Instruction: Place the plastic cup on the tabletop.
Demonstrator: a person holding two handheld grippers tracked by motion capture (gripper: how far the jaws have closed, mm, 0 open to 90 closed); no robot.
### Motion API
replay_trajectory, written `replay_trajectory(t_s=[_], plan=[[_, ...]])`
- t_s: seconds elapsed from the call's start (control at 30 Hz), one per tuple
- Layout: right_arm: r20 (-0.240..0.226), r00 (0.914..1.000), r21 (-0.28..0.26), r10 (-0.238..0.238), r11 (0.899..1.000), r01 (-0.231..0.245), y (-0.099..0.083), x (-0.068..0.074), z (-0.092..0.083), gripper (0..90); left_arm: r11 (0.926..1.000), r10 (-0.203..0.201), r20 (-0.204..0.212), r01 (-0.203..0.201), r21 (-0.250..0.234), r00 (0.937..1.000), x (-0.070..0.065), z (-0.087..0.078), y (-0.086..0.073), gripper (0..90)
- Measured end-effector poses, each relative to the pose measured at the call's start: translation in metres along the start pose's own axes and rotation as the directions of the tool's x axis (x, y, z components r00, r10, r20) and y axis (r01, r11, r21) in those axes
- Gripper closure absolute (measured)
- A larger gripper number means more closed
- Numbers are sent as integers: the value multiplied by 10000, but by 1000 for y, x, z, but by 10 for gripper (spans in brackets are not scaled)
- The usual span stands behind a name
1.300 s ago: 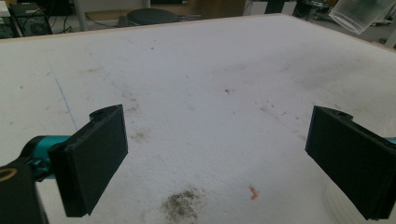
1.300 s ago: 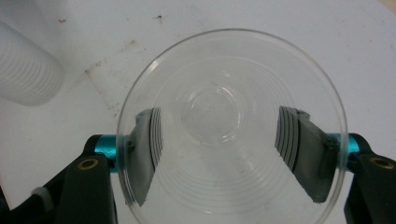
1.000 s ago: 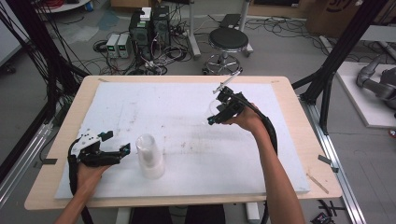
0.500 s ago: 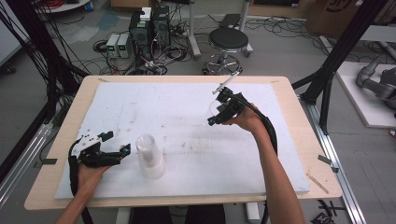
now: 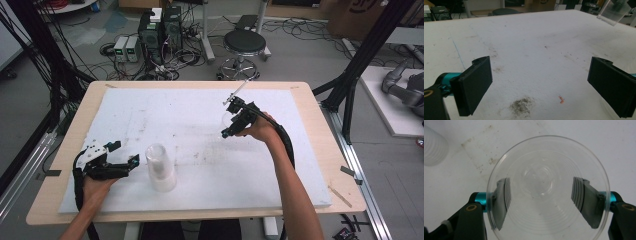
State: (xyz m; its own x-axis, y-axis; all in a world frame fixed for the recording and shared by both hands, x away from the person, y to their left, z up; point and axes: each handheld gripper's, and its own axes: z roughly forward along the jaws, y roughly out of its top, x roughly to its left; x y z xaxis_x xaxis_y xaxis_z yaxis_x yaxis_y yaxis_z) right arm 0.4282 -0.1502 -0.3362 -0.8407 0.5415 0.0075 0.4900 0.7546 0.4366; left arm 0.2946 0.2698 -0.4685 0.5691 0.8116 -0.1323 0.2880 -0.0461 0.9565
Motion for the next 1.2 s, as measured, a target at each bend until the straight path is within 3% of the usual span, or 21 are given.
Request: replay_trajectory(t_s=[0.43,0.63,1.07,1.2], plan=[[79,9995,1135,-313,9931,302,7,4,22,318,10000,-5,12,5,8,10000,0,0,0,58],[118,9992,1248,-388,9915,371,8,6,28,317,10000,-14,26,13,21,10000,0,0,0,58],[472,9969,2093,-636,9764,524,12,11,50,312,10000,20,51,-20,58,10000,0,1,0,58],[512,9968,1987,-616,9788,503,14,13,52,313,10000,21,49,-21,40,10000,0,1,0,58]])
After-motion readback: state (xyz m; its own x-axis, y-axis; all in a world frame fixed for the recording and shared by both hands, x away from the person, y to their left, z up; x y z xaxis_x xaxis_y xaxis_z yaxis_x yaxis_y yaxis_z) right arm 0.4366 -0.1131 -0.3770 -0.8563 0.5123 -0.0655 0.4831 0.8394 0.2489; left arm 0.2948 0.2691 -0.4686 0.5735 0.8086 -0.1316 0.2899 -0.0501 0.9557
